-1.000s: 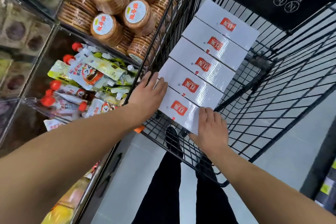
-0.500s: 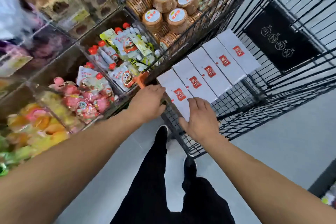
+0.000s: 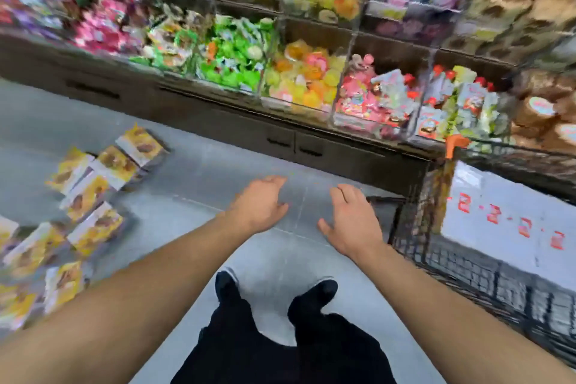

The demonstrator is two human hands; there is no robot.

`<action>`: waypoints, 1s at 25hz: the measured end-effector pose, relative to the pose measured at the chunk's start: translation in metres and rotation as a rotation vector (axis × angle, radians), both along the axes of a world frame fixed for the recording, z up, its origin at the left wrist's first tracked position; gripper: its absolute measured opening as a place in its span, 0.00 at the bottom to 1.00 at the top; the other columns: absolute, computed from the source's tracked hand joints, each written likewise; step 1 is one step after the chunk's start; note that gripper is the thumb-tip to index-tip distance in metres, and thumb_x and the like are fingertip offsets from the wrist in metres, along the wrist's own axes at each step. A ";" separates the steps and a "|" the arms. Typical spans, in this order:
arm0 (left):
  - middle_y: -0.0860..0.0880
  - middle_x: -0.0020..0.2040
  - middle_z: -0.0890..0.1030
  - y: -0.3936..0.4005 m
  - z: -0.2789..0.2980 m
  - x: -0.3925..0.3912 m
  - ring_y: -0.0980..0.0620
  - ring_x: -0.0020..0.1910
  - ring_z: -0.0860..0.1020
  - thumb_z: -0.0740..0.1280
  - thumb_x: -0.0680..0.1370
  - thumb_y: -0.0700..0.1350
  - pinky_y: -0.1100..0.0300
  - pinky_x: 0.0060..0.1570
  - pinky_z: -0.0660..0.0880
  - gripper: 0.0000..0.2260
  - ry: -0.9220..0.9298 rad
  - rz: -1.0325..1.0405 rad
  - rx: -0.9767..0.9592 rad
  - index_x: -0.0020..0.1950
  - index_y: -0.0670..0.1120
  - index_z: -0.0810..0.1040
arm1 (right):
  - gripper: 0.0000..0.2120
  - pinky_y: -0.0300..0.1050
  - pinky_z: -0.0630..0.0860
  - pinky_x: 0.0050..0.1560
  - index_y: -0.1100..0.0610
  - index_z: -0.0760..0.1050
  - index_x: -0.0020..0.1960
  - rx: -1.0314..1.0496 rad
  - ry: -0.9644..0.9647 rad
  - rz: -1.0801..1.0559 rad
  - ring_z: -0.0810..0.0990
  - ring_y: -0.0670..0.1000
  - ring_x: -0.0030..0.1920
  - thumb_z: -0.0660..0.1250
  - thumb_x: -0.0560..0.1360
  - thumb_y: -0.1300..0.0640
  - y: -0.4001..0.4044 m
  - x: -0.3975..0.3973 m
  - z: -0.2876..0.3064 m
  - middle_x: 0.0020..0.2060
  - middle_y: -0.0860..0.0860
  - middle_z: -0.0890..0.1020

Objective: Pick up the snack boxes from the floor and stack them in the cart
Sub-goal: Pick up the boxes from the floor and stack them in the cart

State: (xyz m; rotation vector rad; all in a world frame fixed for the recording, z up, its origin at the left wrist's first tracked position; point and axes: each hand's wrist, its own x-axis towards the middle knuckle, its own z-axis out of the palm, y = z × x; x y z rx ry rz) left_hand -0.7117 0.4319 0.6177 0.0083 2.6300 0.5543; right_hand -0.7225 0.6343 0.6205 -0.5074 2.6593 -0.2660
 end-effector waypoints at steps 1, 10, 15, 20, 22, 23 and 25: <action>0.43 0.73 0.69 -0.028 0.001 0.023 0.44 0.71 0.67 0.65 0.77 0.51 0.55 0.69 0.64 0.27 0.007 0.082 0.010 0.74 0.44 0.64 | 0.32 0.47 0.57 0.73 0.60 0.62 0.73 0.008 -0.002 0.059 0.62 0.57 0.71 0.63 0.75 0.44 -0.026 0.006 0.000 0.71 0.57 0.66; 0.47 0.73 0.68 -0.298 -0.006 0.276 0.45 0.70 0.68 0.64 0.76 0.56 0.52 0.67 0.68 0.28 -0.003 0.803 -0.018 0.74 0.48 0.65 | 0.31 0.50 0.62 0.70 0.60 0.67 0.71 0.002 -0.022 0.582 0.67 0.60 0.69 0.66 0.73 0.44 -0.338 0.138 0.000 0.70 0.58 0.68; 0.47 0.73 0.69 -0.416 -0.019 0.420 0.44 0.69 0.69 0.65 0.76 0.55 0.51 0.64 0.71 0.28 -0.061 1.140 -0.024 0.74 0.48 0.65 | 0.32 0.47 0.57 0.72 0.58 0.63 0.73 -0.009 -0.043 0.889 0.63 0.58 0.72 0.65 0.75 0.45 -0.505 0.233 -0.004 0.72 0.56 0.66; 0.43 0.70 0.72 -0.487 -0.027 0.502 0.41 0.66 0.72 0.67 0.75 0.51 0.52 0.63 0.70 0.26 -0.063 1.441 0.000 0.72 0.46 0.67 | 0.32 0.48 0.60 0.71 0.57 0.62 0.74 0.015 -0.081 1.137 0.64 0.57 0.72 0.63 0.75 0.45 -0.623 0.287 -0.018 0.73 0.54 0.65; 0.44 0.71 0.71 -0.512 -0.037 0.526 0.43 0.68 0.70 0.67 0.75 0.51 0.52 0.66 0.68 0.27 -0.075 1.581 0.017 0.73 0.45 0.67 | 0.31 0.48 0.60 0.71 0.57 0.61 0.74 0.029 -0.111 1.236 0.63 0.57 0.71 0.62 0.76 0.45 -0.674 0.299 -0.029 0.73 0.53 0.65; 0.44 0.72 0.70 -0.525 -0.044 0.535 0.44 0.69 0.69 0.67 0.75 0.51 0.53 0.68 0.67 0.28 -0.082 1.642 0.023 0.73 0.44 0.67 | 0.31 0.48 0.61 0.71 0.58 0.61 0.75 0.043 -0.125 1.278 0.63 0.57 0.71 0.62 0.76 0.45 -0.699 0.302 -0.036 0.73 0.53 0.65; 0.43 0.72 0.70 -0.546 -0.059 0.544 0.45 0.71 0.68 0.68 0.75 0.51 0.56 0.69 0.63 0.29 -0.093 1.736 0.041 0.73 0.43 0.66 | 0.31 0.50 0.62 0.71 0.57 0.61 0.74 0.057 -0.147 1.327 0.64 0.57 0.71 0.62 0.76 0.45 -0.742 0.301 -0.050 0.72 0.53 0.65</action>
